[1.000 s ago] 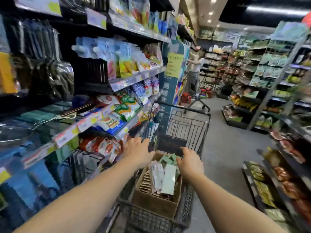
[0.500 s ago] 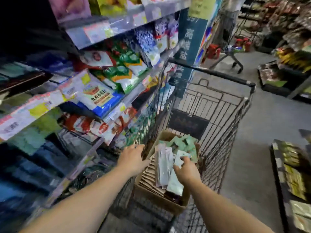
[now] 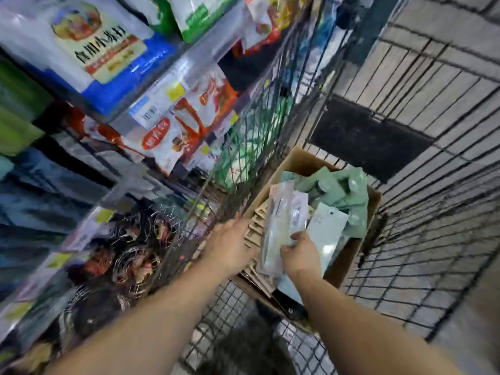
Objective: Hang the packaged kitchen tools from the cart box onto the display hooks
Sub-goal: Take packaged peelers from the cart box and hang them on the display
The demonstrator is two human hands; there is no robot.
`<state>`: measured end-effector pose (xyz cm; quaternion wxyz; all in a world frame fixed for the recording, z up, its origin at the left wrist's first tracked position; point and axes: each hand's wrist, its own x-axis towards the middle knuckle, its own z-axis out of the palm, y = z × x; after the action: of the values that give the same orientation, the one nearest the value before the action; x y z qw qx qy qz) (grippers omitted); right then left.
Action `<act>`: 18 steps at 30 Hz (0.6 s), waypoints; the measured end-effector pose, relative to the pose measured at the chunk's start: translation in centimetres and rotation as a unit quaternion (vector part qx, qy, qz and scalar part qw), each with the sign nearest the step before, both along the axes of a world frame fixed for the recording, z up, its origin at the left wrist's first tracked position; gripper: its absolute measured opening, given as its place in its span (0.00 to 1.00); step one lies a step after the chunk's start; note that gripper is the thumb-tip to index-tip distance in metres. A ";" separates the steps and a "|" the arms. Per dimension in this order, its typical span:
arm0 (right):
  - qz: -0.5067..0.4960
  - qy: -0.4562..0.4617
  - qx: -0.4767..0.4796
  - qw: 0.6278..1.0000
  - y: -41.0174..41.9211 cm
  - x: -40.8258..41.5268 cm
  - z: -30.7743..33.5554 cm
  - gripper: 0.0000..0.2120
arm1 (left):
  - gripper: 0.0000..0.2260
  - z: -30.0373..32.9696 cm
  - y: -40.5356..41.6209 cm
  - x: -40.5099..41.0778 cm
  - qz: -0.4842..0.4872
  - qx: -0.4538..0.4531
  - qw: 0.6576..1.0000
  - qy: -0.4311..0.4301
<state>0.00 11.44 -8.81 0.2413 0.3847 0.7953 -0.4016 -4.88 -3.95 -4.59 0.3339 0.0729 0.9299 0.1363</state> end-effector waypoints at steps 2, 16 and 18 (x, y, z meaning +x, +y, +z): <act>-0.009 0.010 -0.009 1.000 0.1 -0.2 -0.5 0.14 | 0.33 -0.7 0.4 0.0 0.020 0.011 1.000 -0.017; -0.227 0.079 -0.034 0.970 3.3 2.1 1.4 0.20 | 0.14 -0.9 3.7 0.0 0.398 0.258 0.863 -0.176; -0.242 0.035 -0.036 0.969 3.4 2.2 0.5 0.22 | 0.18 -1.0 3.0 0.1 0.392 0.247 0.869 -0.173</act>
<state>2.18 14.81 -8.35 0.1224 0.5421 0.6719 -0.4895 -4.83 -0.91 -5.62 0.3799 -0.2422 0.7454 0.4913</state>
